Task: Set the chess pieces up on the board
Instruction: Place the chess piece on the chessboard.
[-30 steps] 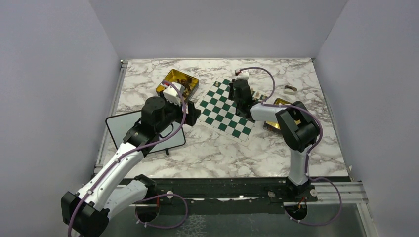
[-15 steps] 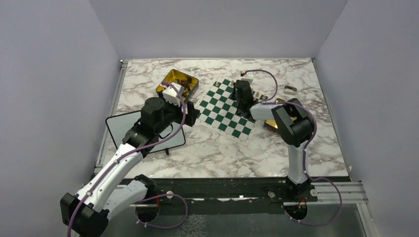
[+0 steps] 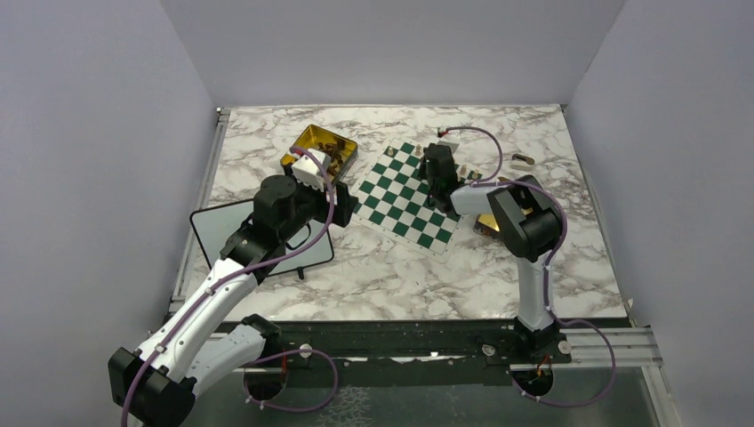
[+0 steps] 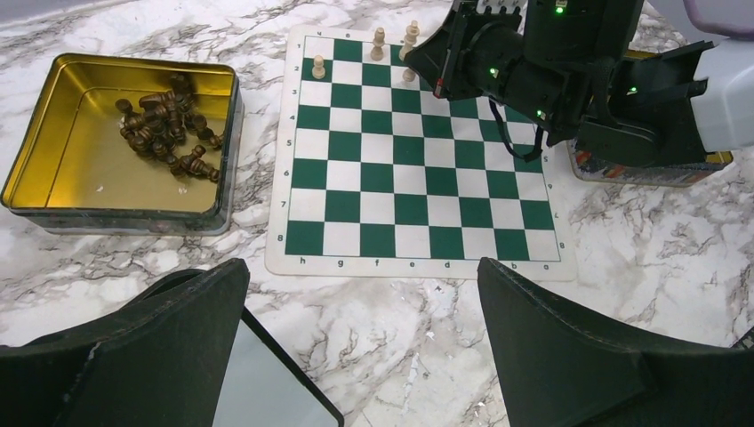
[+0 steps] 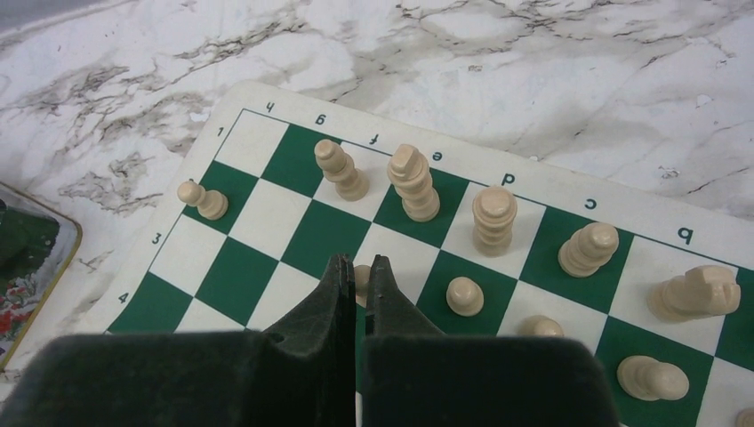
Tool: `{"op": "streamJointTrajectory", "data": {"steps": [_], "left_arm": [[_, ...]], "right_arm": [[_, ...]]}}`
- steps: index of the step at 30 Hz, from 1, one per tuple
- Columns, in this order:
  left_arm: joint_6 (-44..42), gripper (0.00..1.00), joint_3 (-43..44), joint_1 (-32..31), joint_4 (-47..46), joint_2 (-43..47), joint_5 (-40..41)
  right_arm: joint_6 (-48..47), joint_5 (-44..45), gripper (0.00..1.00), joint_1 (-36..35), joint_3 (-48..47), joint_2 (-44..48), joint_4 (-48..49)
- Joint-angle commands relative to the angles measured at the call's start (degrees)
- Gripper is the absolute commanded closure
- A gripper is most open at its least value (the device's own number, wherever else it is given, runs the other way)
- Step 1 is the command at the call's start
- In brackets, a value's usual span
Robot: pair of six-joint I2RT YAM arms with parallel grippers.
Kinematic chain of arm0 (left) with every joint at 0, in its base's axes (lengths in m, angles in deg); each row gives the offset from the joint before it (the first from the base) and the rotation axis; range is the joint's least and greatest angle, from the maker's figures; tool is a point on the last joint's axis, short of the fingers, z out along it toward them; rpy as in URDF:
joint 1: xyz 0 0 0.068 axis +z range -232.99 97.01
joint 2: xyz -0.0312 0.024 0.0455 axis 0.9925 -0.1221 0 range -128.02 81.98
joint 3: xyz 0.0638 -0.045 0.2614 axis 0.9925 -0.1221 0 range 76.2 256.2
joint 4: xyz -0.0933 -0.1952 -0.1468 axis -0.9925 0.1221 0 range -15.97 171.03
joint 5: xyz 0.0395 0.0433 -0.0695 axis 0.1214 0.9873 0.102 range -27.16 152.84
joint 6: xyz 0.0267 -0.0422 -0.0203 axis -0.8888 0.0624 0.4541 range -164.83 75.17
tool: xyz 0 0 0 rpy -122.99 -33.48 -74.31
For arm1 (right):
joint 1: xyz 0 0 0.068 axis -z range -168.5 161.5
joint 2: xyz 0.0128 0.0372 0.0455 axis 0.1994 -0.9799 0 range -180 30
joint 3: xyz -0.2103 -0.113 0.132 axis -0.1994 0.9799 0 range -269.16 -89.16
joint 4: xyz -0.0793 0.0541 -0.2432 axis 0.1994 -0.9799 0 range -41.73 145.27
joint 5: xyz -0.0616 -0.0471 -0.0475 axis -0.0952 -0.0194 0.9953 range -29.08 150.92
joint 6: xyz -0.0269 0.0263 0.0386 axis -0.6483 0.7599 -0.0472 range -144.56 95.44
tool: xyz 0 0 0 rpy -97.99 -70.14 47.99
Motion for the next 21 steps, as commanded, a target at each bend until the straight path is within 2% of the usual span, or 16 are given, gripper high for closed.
{"op": "streamJointTrajectory", "data": {"steps": [1,21], "left_arm": [[-0.7,0.01,0.5,-0.3,-0.1,0.7,1.5],[-0.6,0.01,0.7,-0.3,0.0,0.8,1.9]], "right_arm": [[0.4,2.1,0.96,0.7,-1.6,-1.7,3.2],[-0.2,0.3,0.92,1.2,-3.2,-4.3,4.0]]}}
